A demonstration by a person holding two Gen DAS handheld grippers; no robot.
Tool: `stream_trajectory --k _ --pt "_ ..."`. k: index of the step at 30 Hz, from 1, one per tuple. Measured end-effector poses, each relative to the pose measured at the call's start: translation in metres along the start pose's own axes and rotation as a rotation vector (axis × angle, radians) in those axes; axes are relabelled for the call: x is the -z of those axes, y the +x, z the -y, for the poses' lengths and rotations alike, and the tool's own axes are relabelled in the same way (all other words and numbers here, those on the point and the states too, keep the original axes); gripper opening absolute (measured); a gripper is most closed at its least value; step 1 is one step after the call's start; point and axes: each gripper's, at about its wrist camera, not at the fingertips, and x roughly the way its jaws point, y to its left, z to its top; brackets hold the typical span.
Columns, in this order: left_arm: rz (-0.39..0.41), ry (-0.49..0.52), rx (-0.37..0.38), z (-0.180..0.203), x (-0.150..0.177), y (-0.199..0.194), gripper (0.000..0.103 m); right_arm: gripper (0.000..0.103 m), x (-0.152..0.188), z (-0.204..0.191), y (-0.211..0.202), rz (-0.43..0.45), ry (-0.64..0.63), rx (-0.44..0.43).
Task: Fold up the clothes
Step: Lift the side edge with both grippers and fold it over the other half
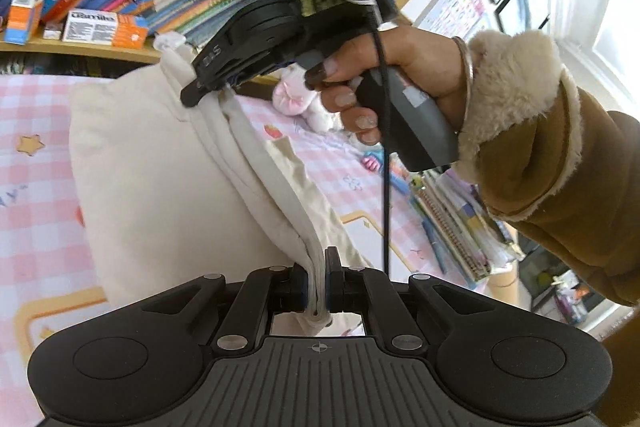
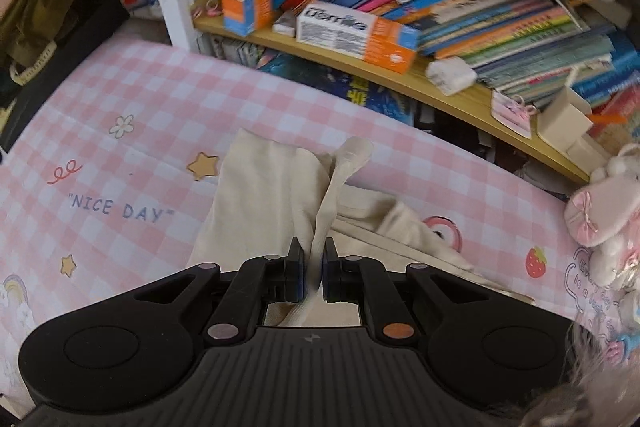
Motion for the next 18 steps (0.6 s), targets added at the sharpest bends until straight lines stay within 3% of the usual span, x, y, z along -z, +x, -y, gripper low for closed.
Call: stream_trajectory --k 10,18 --pt "-0.003 -0.033 -0.126 0.058 0.001 0.060 0.006 0.007 0.048 0.095 -0.016 0.114 0.046 -0.142" --pt "-0.015 -0.018 -0.169 0.093 -0.001 0.088 0.006 0.007 0.074 0.146 -0.018 0.161 0.110 -0.203"
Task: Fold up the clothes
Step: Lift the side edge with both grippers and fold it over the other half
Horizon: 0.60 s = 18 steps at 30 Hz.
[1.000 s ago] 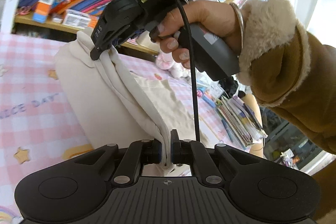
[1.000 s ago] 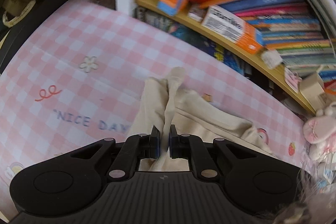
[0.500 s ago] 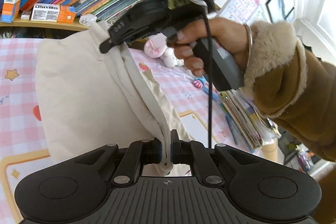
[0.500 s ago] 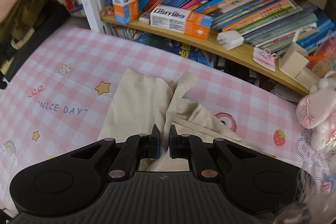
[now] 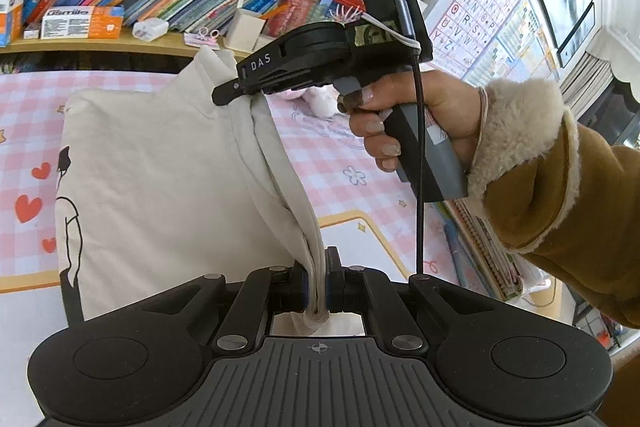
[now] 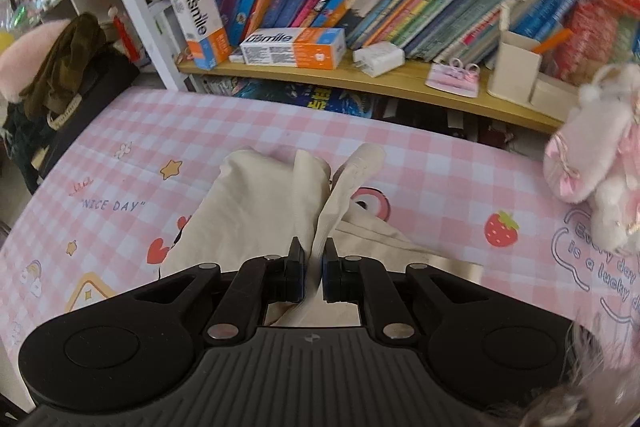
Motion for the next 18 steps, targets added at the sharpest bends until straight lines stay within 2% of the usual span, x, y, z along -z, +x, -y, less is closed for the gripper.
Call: stream_trajectory --k 8,15,18 --pt "-0.083 0.019 -0.026 0.020 0.001 0.036 0.006 0.007 0.018 0.033 -0.002 0.002 0.010 -0.005" --pt "-0.157 0.071 -0.055 0.038 0.005 0.063 0.007 0.007 0.033 0.059 0.010 -0.034 0.083 -0.011" --pt "-0.189 0.045 -0.027 0.038 0.006 0.069 0.018 0.009 0.038 0.067 0.015 -0.045 0.113 -0.011"
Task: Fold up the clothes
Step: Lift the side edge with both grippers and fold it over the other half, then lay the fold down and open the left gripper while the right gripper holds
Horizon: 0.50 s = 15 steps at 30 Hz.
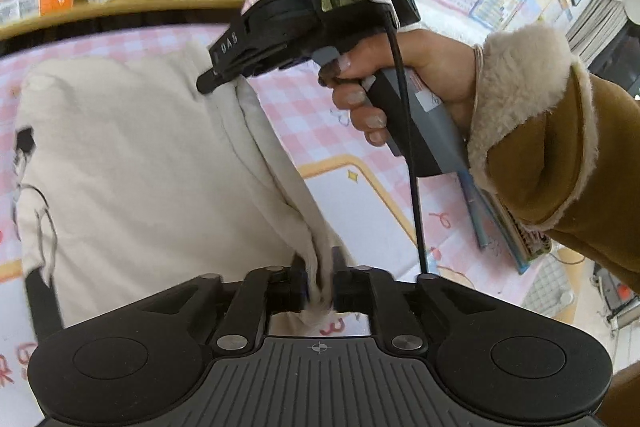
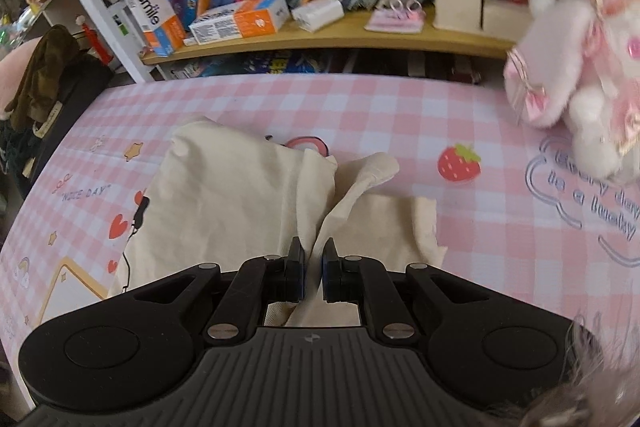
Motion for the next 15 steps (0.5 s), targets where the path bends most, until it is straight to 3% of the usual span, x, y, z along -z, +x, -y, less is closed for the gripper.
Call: stream_trajectory --k 4,8,11,15 --pt "-0.013 -0.039 0.088 0.002 0.002 -0.003 0.043 0.023 0.008 0.015 0.002 0.004 0.049 0.070" --pt "0.025 -0.121 0.111 -0.014 0.011 -0.025 0.044 0.028 0.025 0.030 -0.017 0.011 0.118 0.062" --pt "0.065 -0.221 0.012 -0.040 0.023 -0.048 0.044 0.028 0.046 0.032 -0.040 0.018 0.150 0.020" --pt "0.094 -0.298 -0.188 -0.075 0.042 -0.072 0.043 0.029 0.086 0.012 -0.070 -0.001 0.113 -0.042"
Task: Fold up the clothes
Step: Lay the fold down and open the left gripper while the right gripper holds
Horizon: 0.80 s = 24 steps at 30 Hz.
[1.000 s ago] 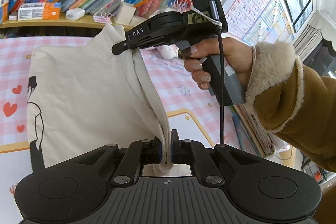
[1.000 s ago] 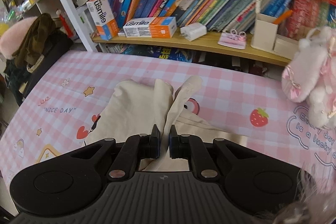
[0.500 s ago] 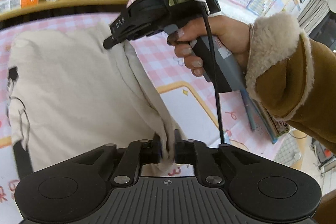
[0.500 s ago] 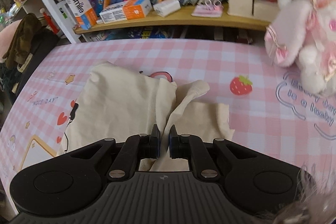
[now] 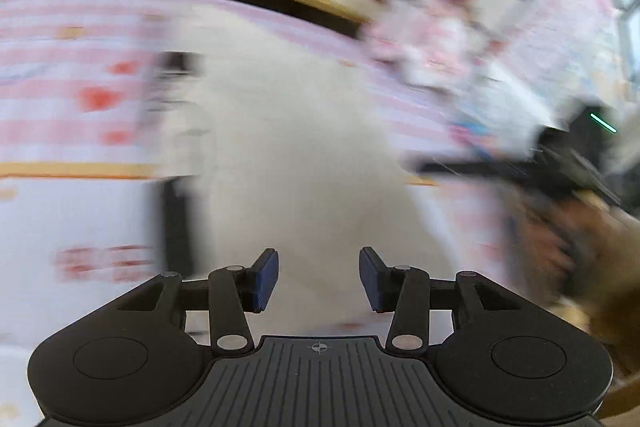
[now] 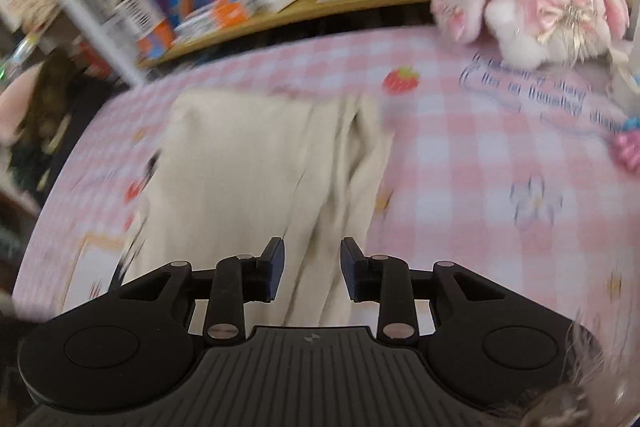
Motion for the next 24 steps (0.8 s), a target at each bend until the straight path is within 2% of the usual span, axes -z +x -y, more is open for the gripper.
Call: stream_trajectory --k 2,8,10,11,12,15,17,19,21,23,24 --pt "0.017 0.002 -0.088 -0.011 0.004 -0.005 0.043 0.029 0.022 -0.011 -0.010 -0.022 -0.033 -0.021" --pt "0.030 -0.032 -0.194 -0.030 0.006 -0.001 0.044 0.031 0.057 -0.033 -0.015 -0.036 -0.028 0.014" --pt "0.023 -0.038 -0.206 -0.031 0.009 0.005 0.044 0.030 0.063 -0.036 -0.011 -0.047 -0.035 0.039" --pt "0.018 -0.038 -0.208 -0.030 0.010 0.007 0.044 0.020 0.065 -0.037 -0.008 -0.057 -0.044 0.053" --pt "0.011 -0.038 -0.210 -0.029 0.011 0.009 0.044 0.016 0.067 -0.037 -0.006 -0.066 -0.052 0.066" --pt "0.007 -0.037 -0.212 -0.028 0.015 0.010 0.044 0.010 0.065 -0.042 -0.017 -0.034 -0.054 0.061" --pt "0.016 -0.040 -0.209 -0.028 0.017 0.010 0.044 0.010 0.063 -0.042 -0.024 -0.001 -0.038 0.054" --pt "0.020 -0.048 -0.204 -0.029 0.017 0.011 0.044 0.011 0.066 -0.037 -0.018 -0.024 -0.008 0.080" --pt "0.018 -0.052 -0.200 -0.030 0.016 0.011 0.044 0.017 0.072 -0.032 -0.004 -0.062 0.005 0.111" --pt "0.016 -0.060 -0.195 -0.031 0.016 0.011 0.043 0.019 0.073 -0.031 -0.006 -0.045 0.023 0.110" --pt "0.017 -0.070 -0.193 -0.032 0.016 0.010 0.043 0.024 0.072 -0.031 -0.010 -0.029 0.028 0.110"
